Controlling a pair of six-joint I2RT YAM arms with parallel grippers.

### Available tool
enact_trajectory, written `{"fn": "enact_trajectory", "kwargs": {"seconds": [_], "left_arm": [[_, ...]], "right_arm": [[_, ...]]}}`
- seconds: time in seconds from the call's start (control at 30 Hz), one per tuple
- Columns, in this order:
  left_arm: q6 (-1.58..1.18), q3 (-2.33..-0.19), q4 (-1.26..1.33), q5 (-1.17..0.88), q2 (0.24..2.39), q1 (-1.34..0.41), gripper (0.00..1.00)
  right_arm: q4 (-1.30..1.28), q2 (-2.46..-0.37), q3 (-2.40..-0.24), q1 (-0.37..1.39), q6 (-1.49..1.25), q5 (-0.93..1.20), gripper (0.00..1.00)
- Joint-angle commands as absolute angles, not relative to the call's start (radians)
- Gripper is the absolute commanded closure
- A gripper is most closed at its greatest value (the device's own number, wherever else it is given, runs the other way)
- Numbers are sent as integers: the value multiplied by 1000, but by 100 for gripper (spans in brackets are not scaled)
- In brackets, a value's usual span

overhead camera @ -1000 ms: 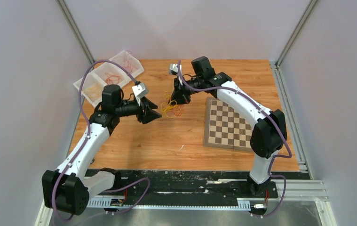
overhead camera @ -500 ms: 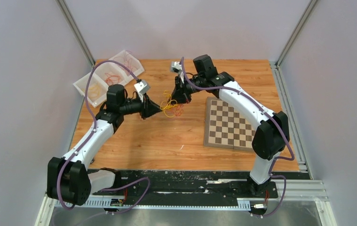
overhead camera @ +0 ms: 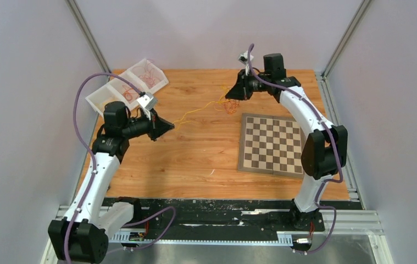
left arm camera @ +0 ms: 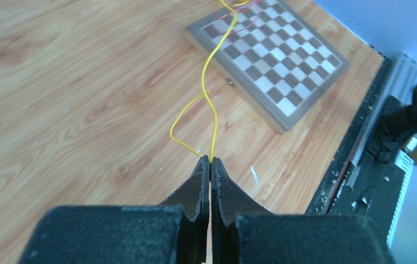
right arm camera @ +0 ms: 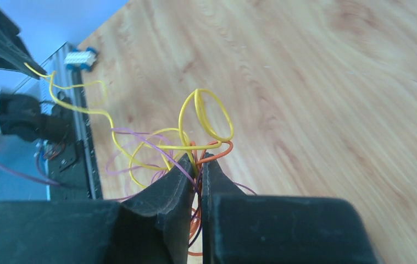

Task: Untangle the cables

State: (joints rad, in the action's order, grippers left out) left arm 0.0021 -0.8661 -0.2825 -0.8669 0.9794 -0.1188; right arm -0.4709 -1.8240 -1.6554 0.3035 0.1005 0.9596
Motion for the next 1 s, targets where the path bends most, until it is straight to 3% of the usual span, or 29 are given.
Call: {"fn": "enact_trajectory", "kwargs": {"seconds": [0.0, 0.5, 0.97], "left_arm": [[-46, -839, -371, -864, 951, 0, 100], [95, -719, -575, -767, 878, 449, 100], [268, -728, -621, -597, 918, 537, 100]], "right_arm": [[-394, -1830, -1665, 236, 35, 887, 90], [-355, -1859, -1738, 40, 22, 748, 90], [-324, -1816, -1694, -38, 31, 699, 93]]}}
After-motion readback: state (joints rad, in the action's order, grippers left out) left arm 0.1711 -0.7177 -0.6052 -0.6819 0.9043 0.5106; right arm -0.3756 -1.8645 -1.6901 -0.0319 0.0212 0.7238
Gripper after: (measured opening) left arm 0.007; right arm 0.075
